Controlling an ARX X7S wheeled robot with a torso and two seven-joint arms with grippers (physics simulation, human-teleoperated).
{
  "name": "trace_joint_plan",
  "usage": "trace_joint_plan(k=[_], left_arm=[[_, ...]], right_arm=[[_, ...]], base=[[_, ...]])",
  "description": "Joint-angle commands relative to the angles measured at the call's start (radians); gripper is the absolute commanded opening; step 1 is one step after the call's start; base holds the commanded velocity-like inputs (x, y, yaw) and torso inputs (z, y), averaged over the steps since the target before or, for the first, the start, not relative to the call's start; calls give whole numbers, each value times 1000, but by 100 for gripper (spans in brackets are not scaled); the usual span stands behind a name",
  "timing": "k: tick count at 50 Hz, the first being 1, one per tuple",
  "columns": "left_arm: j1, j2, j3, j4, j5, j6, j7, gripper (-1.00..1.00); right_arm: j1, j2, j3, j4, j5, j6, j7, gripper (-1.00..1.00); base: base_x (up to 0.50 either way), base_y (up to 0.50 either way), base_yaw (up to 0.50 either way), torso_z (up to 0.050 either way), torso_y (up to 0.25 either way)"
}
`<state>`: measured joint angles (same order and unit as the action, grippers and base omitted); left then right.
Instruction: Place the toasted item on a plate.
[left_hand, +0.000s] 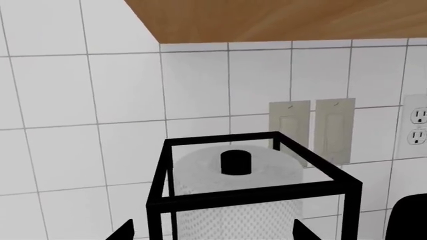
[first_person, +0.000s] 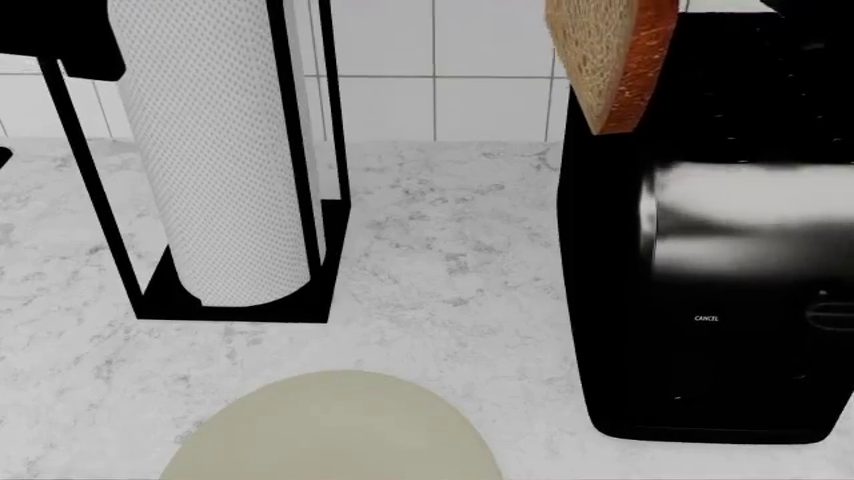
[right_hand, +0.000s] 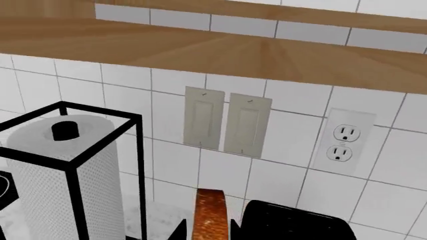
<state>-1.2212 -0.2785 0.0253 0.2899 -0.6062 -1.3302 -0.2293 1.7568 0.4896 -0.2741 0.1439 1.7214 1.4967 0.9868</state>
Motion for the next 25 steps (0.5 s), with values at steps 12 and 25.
trace_joint_plan(k=[12,25], left_arm=[[5,5,-4,13,-17,-6,-17,100],[6,9,-8,16,-21,-13,-39,100]], right_arm=[[-156,8,37,-178,389,-185,232,-100],[-361,-19,110,-433,516,-373,336,-100]], base=[[0,0,0,0,0],[0,0,0,0,0]])
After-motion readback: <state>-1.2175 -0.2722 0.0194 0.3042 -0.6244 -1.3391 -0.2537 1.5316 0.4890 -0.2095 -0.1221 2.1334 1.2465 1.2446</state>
